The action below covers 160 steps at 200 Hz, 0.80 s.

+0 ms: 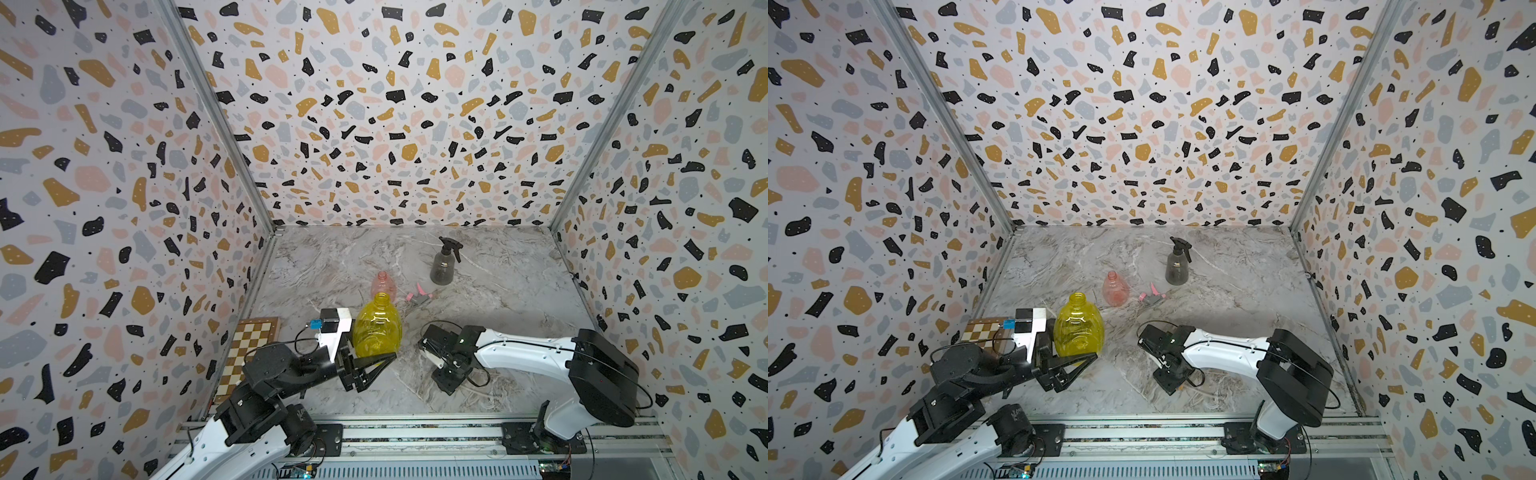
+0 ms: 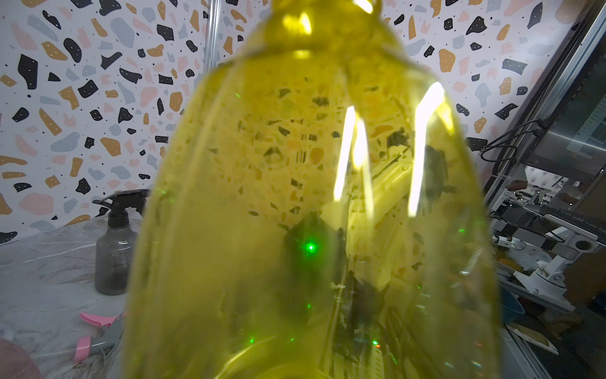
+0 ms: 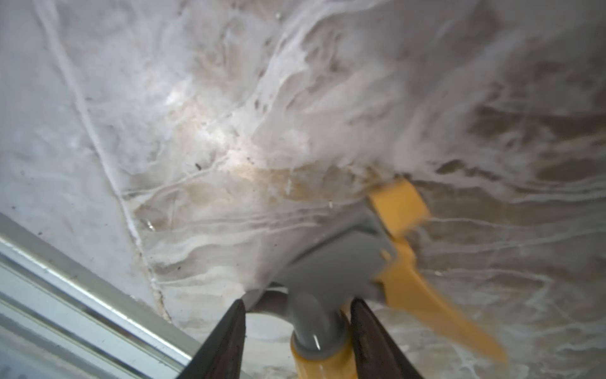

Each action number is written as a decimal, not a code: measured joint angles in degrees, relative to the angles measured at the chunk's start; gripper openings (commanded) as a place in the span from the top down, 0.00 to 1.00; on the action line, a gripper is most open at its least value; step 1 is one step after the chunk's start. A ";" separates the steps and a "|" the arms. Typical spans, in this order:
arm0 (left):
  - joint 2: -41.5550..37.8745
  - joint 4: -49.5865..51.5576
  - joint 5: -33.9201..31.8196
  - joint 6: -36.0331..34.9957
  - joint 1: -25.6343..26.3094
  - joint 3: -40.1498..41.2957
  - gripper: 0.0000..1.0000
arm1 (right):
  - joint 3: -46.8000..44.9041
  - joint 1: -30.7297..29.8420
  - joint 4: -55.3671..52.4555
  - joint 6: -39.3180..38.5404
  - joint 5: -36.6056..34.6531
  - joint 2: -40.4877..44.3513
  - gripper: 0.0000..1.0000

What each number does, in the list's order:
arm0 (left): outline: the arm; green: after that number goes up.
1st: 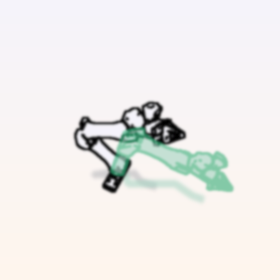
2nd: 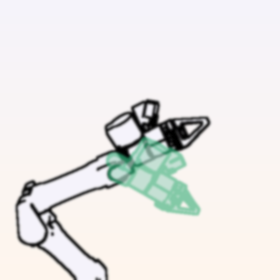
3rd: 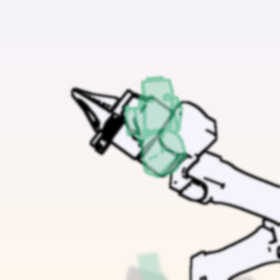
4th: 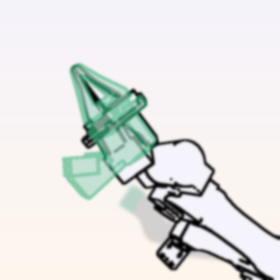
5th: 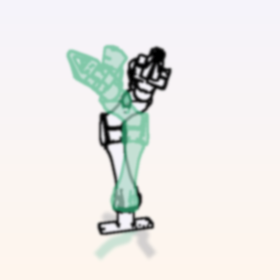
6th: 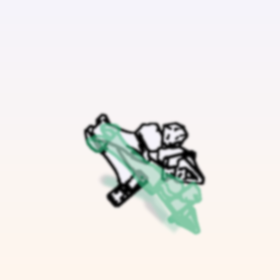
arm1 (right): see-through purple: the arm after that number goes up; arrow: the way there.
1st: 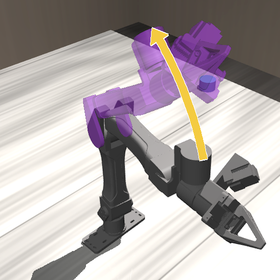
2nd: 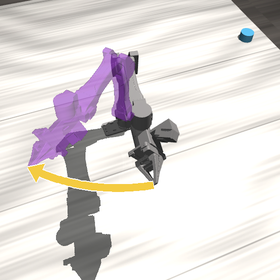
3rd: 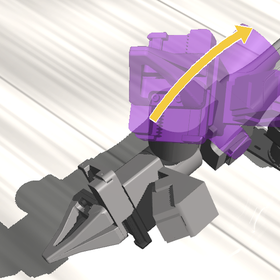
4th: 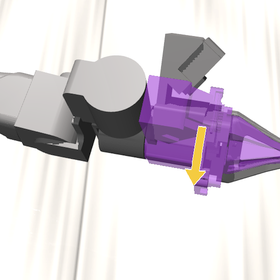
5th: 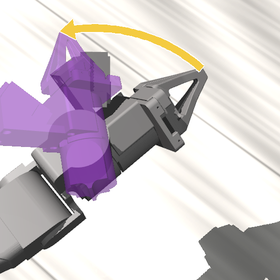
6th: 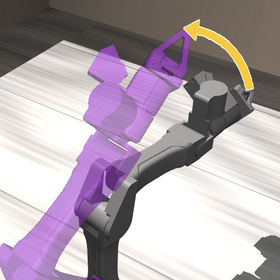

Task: Attach spray nozzles to spray bottles
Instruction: Pick up the spray nozzle from the center of the board.

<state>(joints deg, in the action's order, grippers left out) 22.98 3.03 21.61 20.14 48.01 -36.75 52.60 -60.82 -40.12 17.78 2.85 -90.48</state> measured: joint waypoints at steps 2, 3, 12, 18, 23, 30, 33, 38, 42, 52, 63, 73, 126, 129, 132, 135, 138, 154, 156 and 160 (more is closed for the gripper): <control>-0.04 0.00 -0.02 0.00 0.00 -0.02 1.00 | 0.09 -0.07 -0.02 0.02 -0.02 -0.09 0.49; -0.04 0.00 -0.04 0.00 0.00 0.00 1.00 | 0.11 -0.09 -0.02 0.00 -0.02 -0.13 0.49; -0.22 0.00 -0.09 0.00 0.00 0.00 1.00 | 0.42 -0.39 0.02 -0.02 0.22 -0.52 0.50; -0.22 0.00 -0.11 0.00 0.00 0.00 1.00 | 0.59 -0.55 0.02 -0.02 0.37 -0.70 0.51; -0.22 0.00 -0.11 0.00 0.00 0.00 1.00 | 0.72 -0.63 0.04 0.02 0.52 -0.81 0.51; -0.20 0.00 -0.11 0.00 0.00 0.00 1.00 | 0.90 -0.68 0.07 0.11 0.61 -0.98 0.52; -0.20 0.00 -0.11 0.00 0.00 0.00 1.00 | 0.96 -0.68 0.07 0.11 0.70 -1.05 0.52; -0.20 0.00 -0.13 0.00 0.00 0.00 1.00 | 1.05 -0.70 0.13 0.20 0.87 -1.11 0.52; -0.20 0.00 -0.13 0.00 0.00 0.00 1.00 | 1.07 -0.70 0.24 0.24 1.03 -1.16 0.52; -0.20 0.00 -0.13 0.00 0.00 0.00 1.00 | 1.07 -0.63 0.57 0.68 1.60 -1.16 0.53; -0.20 0.00 -0.13 0.00 0.00 0.00 1.00 | 1.05 -0.46 1.73 1.46 2.67 -1.25 0.55; -0.20 0.00 -0.17 0.00 0.00 0.00 1.00 | 1.05 -0.02 3.17 2.40 3.98 -1.49 0.55; -0.20 0.02 -1.14 0.00 0.00 0.09 1.00 | 4.46 1.53 9.09 5.86 6.84 -4.09 0.45; -0.20 0.02 -1.16 0.00 0.00 0.09 1.00 | 4.79 1.64 9.14 5.77 6.86 -4.07 0.44; -0.20 0.04 -1.16 0.00 0.00 0.09 1.00 | 5.16 1.81 9.14 5.79 6.86 -3.93 0.43; -0.20 0.04 -1.18 0.00 0.00 0.09 1.00 | 5.49 1.92 9.16 5.77 6.84 -3.85 0.43; -0.20 0.04 -1.20 0.00 0.00 0.09 1.00 | 5.81 2.10 9.09 5.75 6.82 -3.67 0.42; -0.20 0.15 -1.33 0.00 0.00 0.09 1.00 | 7.34 2.78 8.35 4.90 6.25 -2.38 0.42; -0.20 0.17 -1.38 0.00 0.00 0.09 1.00 | 7.50 2.80 8.17 4.76 6.16 -2.23 0.42; -0.20 0.24 -1.44 0.00 0.00 0.09 1.00 | 7.93 2.89 7.58 4.31 5.84 -1.81 0.42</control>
<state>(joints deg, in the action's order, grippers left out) 22.79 3.27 20.16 20.14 48.01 -36.67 60.53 -57.93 -32.53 22.09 8.69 -92.29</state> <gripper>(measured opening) 0.802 0.583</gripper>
